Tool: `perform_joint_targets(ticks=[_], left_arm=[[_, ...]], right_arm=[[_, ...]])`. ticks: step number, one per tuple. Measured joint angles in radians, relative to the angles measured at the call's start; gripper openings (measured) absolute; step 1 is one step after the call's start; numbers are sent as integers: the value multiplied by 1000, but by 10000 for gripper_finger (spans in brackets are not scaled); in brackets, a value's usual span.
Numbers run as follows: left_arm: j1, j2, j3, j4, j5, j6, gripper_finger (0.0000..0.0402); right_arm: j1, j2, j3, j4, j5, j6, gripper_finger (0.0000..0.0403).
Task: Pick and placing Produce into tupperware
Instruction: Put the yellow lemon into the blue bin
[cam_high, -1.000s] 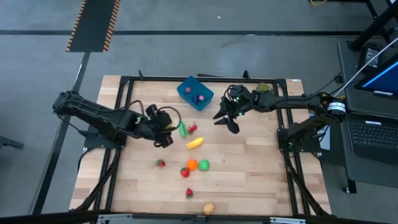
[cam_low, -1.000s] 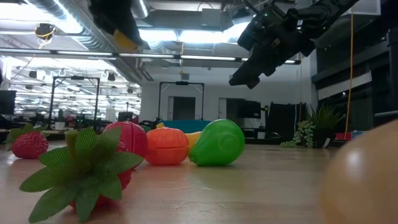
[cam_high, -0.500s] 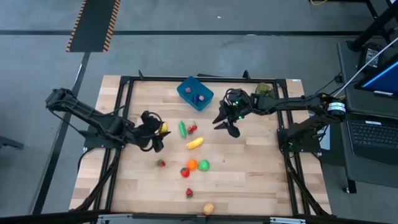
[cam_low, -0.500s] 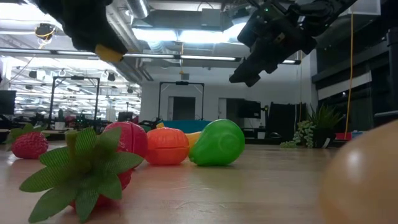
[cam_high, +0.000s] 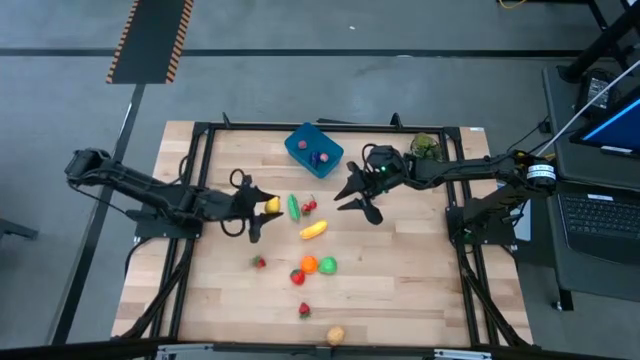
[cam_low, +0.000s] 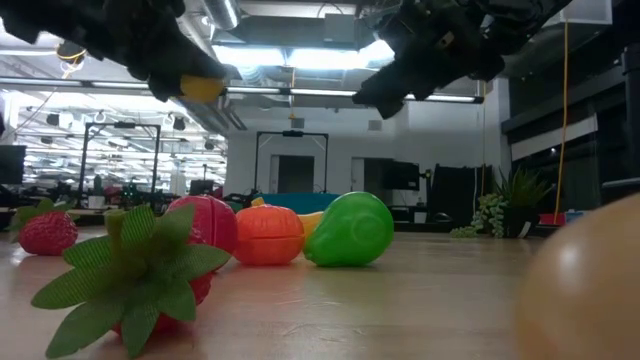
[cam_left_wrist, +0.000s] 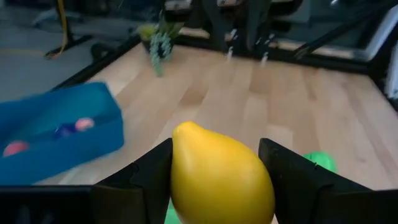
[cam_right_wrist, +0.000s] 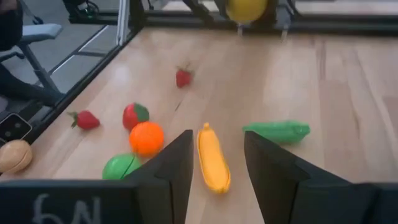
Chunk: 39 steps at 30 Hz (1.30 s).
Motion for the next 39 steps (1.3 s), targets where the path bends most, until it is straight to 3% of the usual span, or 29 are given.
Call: perform_joint_targets(ticks=[11, 23, 27, 35, 39], left_arm=[[187, 0, -25, 96, 219, 87, 205], [439, 29, -25, 170, 504, 170, 205], [544, 96, -25, 248, 615, 178, 205], [737, 280, -9, 417, 778, 178, 205], [806, 359, 61, 420, 856, 177, 205]], right_arm=[[-100, 0, 0, 36, -111, -4, 145], [-259, -2, 0, 47, -121, -55, 145], [-330, -2, -7, 83, -171, -30, 145], [-426, -3, -203, 445, -177, 100, 145], [-440, -3, -251, 459, -177, 104, 145]])
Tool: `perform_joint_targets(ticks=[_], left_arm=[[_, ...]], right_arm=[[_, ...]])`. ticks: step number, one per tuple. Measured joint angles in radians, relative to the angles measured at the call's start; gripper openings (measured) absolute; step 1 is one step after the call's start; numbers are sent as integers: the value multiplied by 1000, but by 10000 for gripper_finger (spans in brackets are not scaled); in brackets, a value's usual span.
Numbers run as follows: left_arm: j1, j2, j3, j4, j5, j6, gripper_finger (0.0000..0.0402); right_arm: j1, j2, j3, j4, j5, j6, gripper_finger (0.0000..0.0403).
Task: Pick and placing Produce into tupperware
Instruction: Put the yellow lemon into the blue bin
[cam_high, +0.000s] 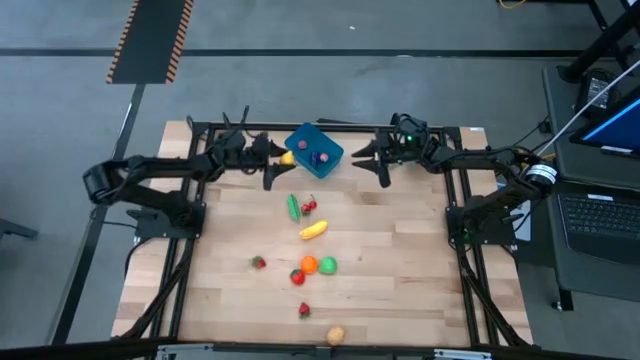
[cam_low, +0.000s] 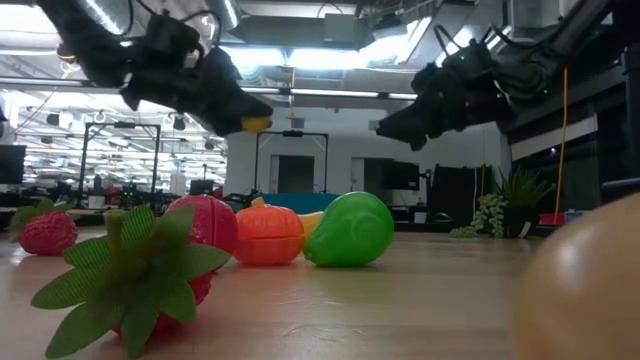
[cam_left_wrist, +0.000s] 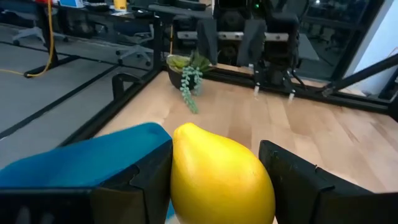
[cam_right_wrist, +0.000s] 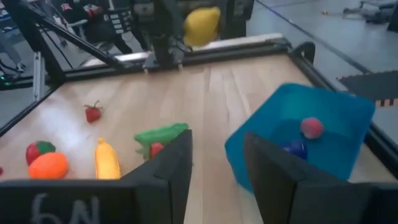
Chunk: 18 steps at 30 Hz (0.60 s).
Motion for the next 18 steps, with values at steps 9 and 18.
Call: perform_joint_targets(ticks=[9, 18], left_arm=[[26, 274, 249, -89, 7, 77, 205], [84, 428, 500, -324, -47, 117, 205]], right_arm=[[0, 0, -24, -25, 1, -34, 145], [0, 0, -24, -133, 28, -81, 145]])
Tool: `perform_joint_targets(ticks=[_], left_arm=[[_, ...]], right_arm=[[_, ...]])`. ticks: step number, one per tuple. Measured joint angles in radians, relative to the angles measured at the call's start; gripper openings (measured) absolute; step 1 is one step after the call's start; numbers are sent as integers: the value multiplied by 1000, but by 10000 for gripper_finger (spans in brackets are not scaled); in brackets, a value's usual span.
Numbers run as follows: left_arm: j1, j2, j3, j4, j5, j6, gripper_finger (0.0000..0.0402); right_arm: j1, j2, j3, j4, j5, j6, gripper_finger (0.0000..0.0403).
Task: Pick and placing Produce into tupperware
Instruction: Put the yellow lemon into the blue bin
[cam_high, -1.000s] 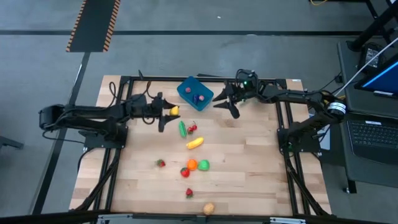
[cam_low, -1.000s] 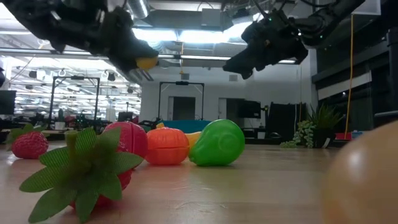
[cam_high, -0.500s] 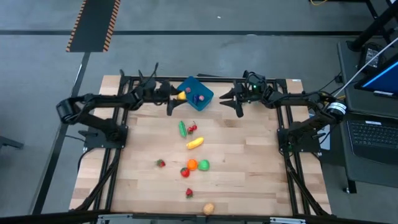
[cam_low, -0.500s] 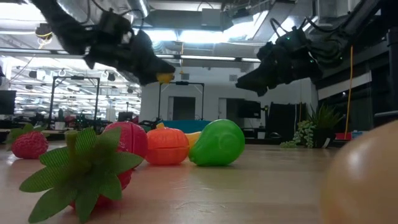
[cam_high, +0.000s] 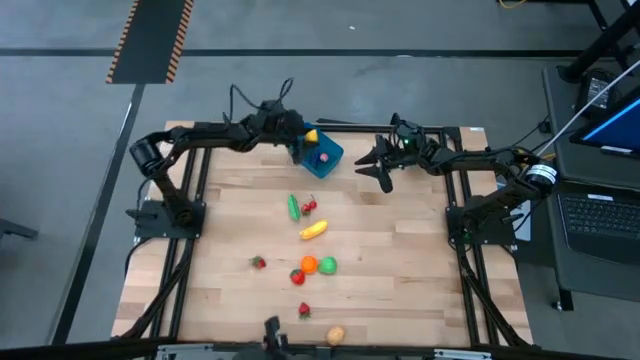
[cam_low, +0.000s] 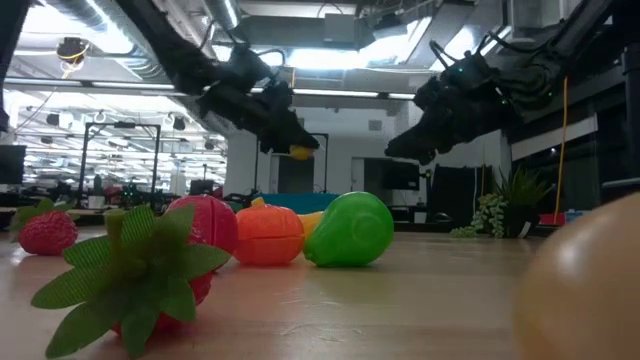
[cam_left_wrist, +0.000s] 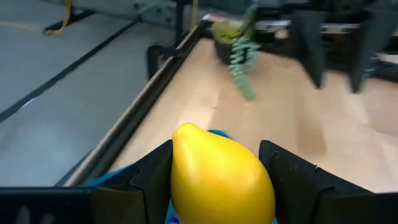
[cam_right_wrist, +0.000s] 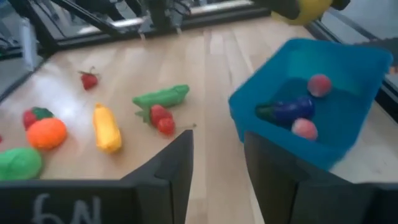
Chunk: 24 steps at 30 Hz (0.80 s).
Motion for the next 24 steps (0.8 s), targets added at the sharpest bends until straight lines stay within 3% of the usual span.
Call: perform_joint_targets(ticks=[8, 24], left_arm=[[6, 63, 149, -211, -141, 69, 205], [13, 75, 315, -584, -227, 120, 205]], right_arm=[[0, 0, 0, -47, 69, -6, 145], [-2, 0, 0, -77, 70, -7, 145]])
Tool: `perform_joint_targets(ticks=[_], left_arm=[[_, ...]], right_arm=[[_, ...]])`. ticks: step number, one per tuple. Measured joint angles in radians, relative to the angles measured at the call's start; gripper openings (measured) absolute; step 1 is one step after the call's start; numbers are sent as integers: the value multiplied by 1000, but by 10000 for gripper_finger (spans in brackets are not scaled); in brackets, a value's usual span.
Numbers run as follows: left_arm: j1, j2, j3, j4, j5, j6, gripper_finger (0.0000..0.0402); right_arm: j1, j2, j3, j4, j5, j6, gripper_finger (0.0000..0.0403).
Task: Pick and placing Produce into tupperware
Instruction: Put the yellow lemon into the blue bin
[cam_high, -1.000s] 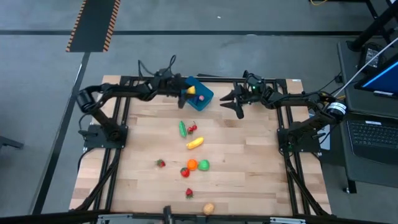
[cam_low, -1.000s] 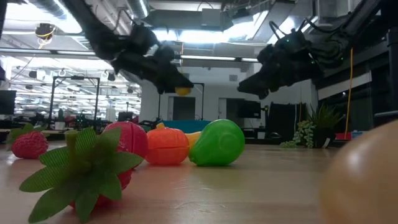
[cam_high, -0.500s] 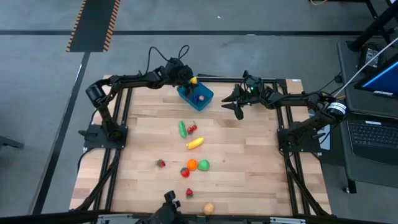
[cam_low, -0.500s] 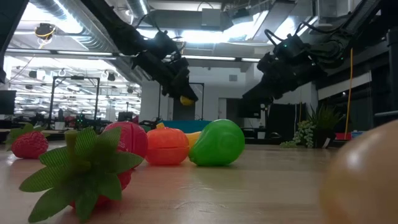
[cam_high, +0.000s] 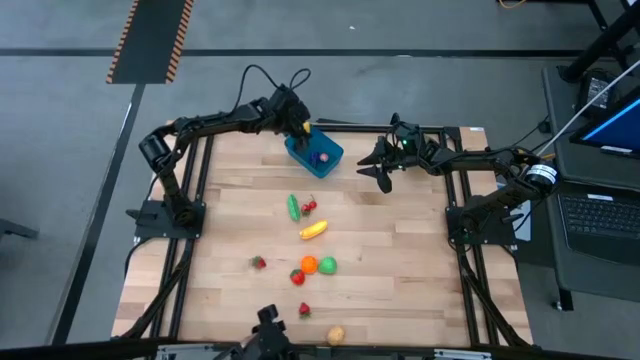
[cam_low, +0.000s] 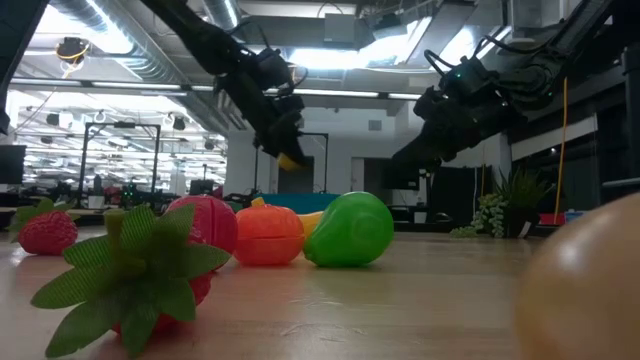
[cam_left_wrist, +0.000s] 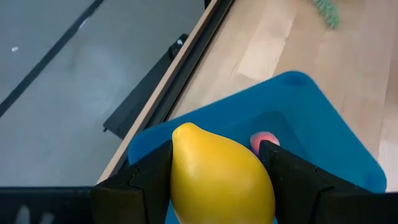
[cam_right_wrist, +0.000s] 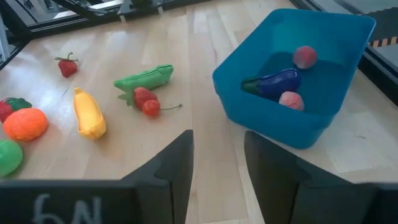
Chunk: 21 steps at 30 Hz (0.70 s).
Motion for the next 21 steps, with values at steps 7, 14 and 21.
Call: perform_joint_targets(ticks=[7, 14, 21], left_arm=[[6, 0, 62, -116, 0, 27, 205], [6, -1, 72, -140, -14, 51, 205], [6, -1, 72, -154, -17, 52, 205]], right_arm=[[0, 0, 0, 0, 0, 0, 145], [0, 0, 0, 0, 0, 0, 145], [0, 0, 0, 0, 0, 0, 145]])
